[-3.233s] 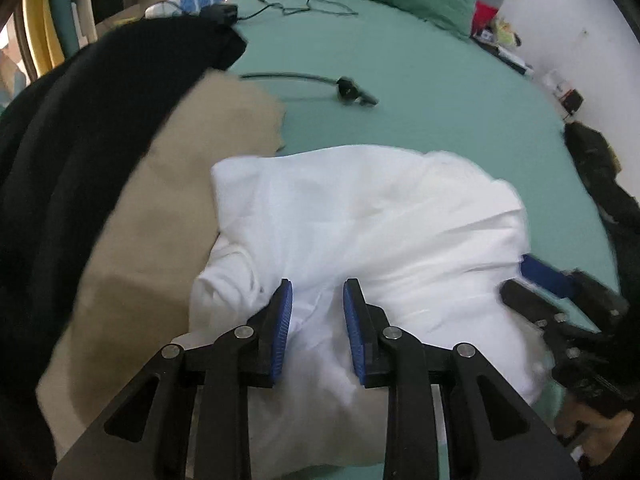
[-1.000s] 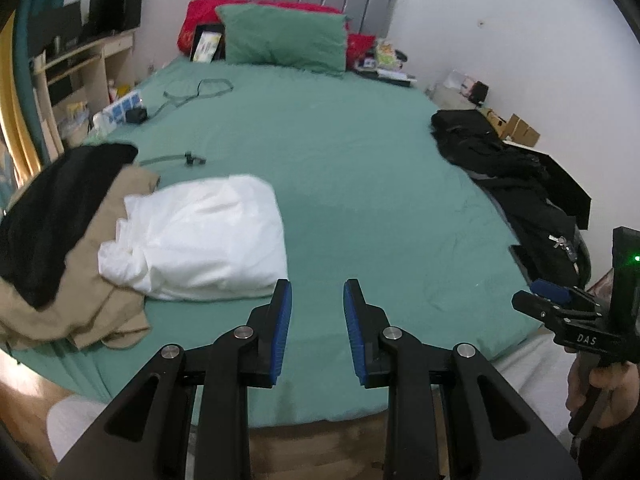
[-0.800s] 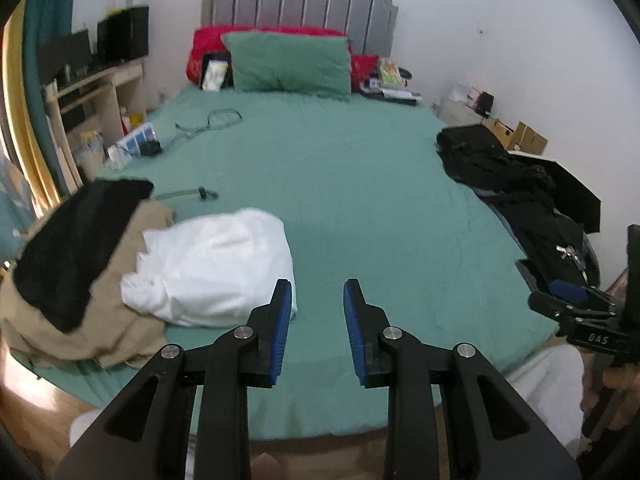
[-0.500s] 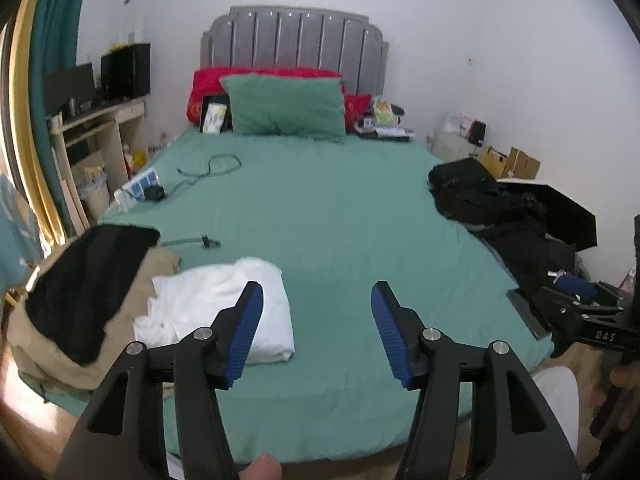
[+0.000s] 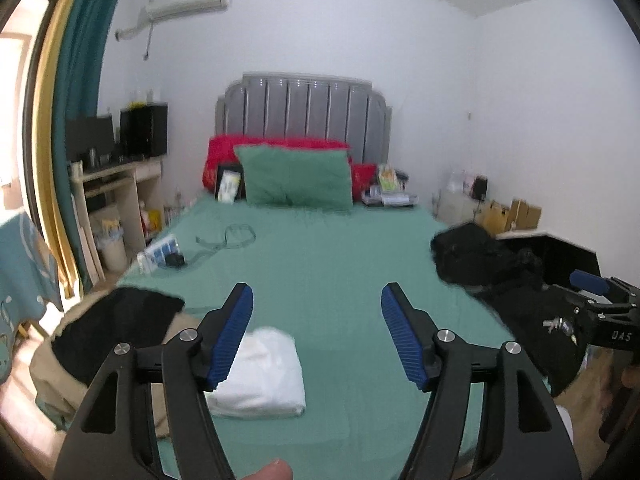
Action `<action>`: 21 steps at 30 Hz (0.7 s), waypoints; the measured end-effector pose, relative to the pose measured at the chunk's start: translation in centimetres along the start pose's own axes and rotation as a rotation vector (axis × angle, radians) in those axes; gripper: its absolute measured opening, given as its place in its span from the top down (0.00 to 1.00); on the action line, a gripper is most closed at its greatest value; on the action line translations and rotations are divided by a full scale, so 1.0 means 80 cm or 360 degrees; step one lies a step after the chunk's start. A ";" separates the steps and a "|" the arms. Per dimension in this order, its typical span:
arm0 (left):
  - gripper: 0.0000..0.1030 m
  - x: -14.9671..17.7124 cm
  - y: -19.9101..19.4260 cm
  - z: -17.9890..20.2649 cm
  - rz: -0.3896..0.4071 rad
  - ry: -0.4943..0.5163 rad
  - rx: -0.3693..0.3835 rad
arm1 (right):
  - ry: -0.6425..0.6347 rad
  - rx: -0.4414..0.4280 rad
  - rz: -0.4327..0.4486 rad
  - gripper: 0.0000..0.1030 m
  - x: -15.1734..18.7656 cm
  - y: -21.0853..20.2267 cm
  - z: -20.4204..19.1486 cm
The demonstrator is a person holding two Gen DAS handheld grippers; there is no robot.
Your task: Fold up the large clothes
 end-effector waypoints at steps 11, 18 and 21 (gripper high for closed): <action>0.28 0.000 -0.032 -0.009 0.0137 -0.0048 0.0095 | -0.0148 0.0112 0.0355 0.02 -0.034 -0.063 -0.025; 0.21 0.015 -0.022 -0.038 0.0133 -0.0110 -0.0010 | -0.0122 0.0071 0.0274 0.01 -0.025 -0.037 -0.030; 0.21 0.021 -0.012 -0.045 0.0073 -0.0106 -0.0033 | -0.0074 0.0066 0.0208 0.01 -0.018 -0.022 -0.026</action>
Point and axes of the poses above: each gripper's, at about its wrist camera, not at the fingertips, and y roughly the way its jaws point, z to its right, x to its underside, the point moved 4 cm from there along y, roughly the way its jaws point, and after that the axes turned 10 degrees about -y, right-handed, at the moved point
